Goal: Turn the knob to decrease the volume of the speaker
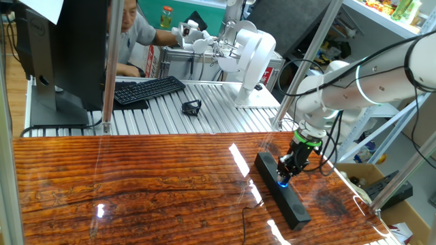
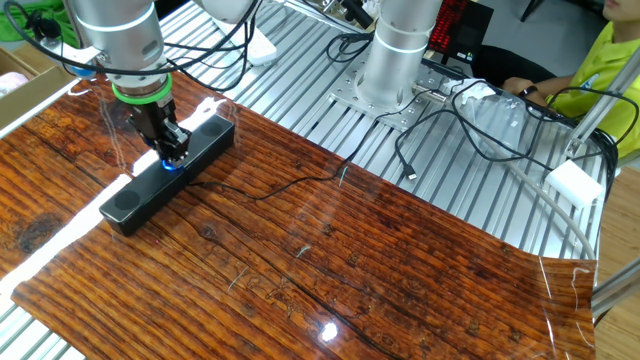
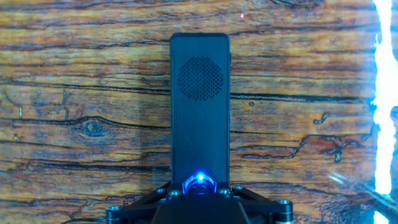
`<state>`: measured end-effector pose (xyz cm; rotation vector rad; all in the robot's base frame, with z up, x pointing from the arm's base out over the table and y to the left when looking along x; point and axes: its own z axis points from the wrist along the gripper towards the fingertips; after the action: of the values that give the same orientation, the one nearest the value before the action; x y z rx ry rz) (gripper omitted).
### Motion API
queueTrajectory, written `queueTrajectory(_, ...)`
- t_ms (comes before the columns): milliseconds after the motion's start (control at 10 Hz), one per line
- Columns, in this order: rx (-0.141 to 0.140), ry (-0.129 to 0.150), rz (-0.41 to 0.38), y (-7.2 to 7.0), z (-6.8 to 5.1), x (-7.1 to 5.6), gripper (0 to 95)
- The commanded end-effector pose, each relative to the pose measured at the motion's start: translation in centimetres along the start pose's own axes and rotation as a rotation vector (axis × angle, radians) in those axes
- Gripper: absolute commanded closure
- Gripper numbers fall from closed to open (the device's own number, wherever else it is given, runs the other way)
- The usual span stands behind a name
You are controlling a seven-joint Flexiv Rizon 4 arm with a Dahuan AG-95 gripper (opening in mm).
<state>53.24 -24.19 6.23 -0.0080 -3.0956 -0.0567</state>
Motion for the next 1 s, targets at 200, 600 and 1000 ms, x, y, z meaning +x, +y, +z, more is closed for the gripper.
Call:
queueTrajectory(200, 0.020, -0.001, -0.036, 0.01, 0.14, 0.03, 95.0)
queueTrajectory(600, 0.027, 0.005, -0.050, 0.08, 0.12, 0.00, 95.0)
queueTrajectory(1000, 0.029, 0.010, -0.082, 0.14, 0.11, -0.03, 95.0)
